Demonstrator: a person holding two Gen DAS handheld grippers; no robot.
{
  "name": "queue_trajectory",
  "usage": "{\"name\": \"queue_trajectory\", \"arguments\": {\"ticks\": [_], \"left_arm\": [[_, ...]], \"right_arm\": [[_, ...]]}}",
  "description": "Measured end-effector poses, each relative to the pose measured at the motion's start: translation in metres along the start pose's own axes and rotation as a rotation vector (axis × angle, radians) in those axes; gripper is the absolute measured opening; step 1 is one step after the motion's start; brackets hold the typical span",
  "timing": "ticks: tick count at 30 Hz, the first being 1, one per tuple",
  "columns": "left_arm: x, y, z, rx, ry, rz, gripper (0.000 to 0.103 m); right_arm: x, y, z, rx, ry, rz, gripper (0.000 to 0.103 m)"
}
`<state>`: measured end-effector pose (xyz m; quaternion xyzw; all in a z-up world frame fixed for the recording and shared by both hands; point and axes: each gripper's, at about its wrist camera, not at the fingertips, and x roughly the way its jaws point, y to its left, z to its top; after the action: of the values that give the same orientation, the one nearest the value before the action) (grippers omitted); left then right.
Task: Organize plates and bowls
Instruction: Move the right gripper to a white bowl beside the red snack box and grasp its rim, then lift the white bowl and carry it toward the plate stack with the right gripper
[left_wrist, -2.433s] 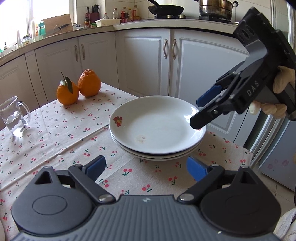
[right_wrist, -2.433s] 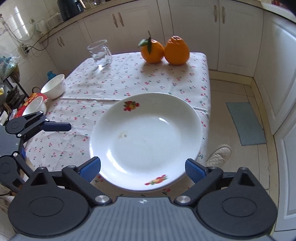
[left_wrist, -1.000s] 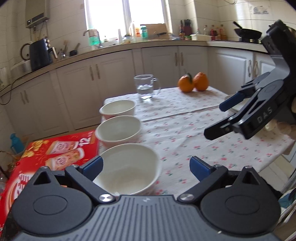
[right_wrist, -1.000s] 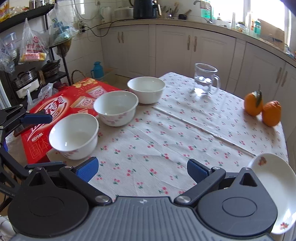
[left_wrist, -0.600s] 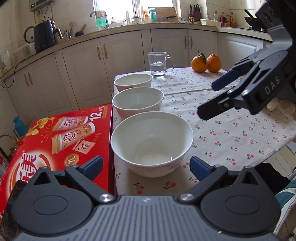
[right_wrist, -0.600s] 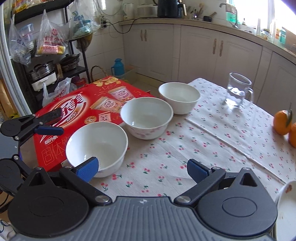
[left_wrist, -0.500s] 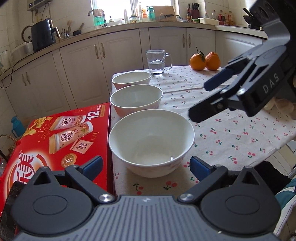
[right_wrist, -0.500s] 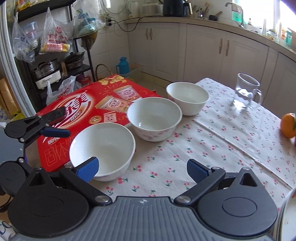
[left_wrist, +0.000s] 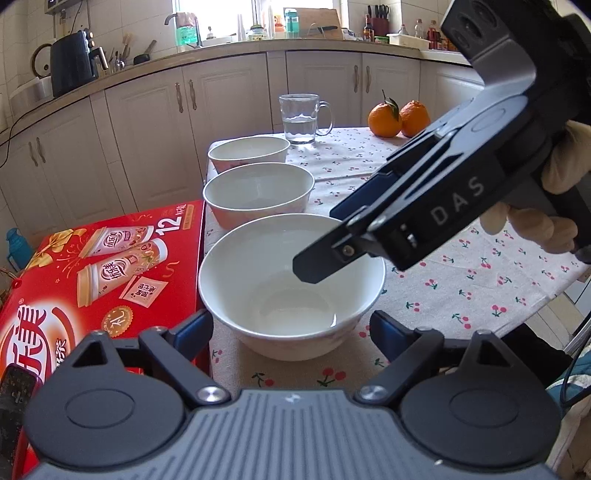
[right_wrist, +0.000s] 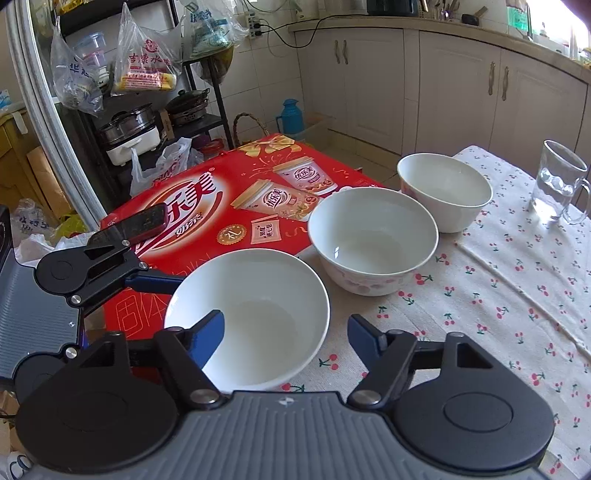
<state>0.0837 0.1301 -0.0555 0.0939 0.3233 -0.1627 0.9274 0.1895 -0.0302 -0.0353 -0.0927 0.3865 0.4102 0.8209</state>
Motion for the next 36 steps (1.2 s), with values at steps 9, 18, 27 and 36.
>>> {"name": "queue_trajectory", "arguments": {"ticks": [9,18,27,36], "left_arm": [[0.000,0.003,0.001,-0.007,-0.003,-0.004,0.086],[0.001,0.004,0.001,-0.004,-0.004,-0.012,0.086],[0.001,0.003,0.001,0.013,-0.005,-0.020,0.086],[0.001,-0.002,0.006,0.028,-0.001,-0.037,0.086]], "right_arm": [[0.007,0.000,0.000,0.000,0.013,0.026,0.068],[0.012,-0.004,0.001,0.019,0.016,0.044,0.068],[0.011,-0.003,0.000,0.040,0.015,0.049,0.069],[0.000,-0.005,-0.003,0.041,0.007,0.044,0.069]]}}
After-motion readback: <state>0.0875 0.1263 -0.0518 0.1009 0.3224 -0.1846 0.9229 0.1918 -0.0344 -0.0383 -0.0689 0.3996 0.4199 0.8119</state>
